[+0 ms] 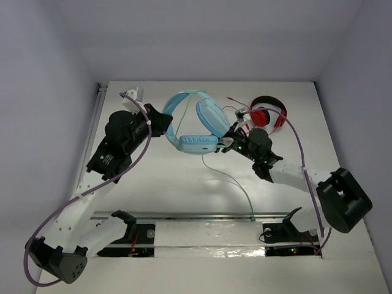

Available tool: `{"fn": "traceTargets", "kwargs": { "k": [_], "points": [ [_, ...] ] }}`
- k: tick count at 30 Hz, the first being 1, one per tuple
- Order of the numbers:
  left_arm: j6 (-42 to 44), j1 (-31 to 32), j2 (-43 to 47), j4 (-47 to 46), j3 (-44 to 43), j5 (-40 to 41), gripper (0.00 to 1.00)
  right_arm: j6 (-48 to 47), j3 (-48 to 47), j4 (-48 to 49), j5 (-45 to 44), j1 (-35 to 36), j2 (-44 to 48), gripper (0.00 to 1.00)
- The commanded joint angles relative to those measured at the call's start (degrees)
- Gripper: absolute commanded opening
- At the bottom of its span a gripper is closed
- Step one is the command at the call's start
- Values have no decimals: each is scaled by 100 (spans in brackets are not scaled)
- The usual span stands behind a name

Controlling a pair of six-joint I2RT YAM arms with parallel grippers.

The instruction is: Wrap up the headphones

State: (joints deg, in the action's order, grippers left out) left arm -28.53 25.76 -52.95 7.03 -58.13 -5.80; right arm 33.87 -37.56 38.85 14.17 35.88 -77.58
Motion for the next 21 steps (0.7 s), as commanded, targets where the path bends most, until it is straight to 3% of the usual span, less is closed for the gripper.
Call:
{"fn": "traceTargets", "kwargs": {
  "k": [1,7,13,20,21],
  "points": [
    [-196,-36,4,-527,-541,-132,0,-21,117,992,419,-55,-239,65],
    [-179,-36,-58,-448,-770,-88,0,163,135,1397,577,-55,-828,70],
    [-196,-36,-145,-492,-832,62,0,226,267,1029,359,-55,-908,68],
    [-442,-36,-198,-957,-718,307,0,524,574,800,183,366,-925,42],
    [-460,-36,-216,-992,-700,351,0,524,566,652,130,454,-978,28]
  ]
}}
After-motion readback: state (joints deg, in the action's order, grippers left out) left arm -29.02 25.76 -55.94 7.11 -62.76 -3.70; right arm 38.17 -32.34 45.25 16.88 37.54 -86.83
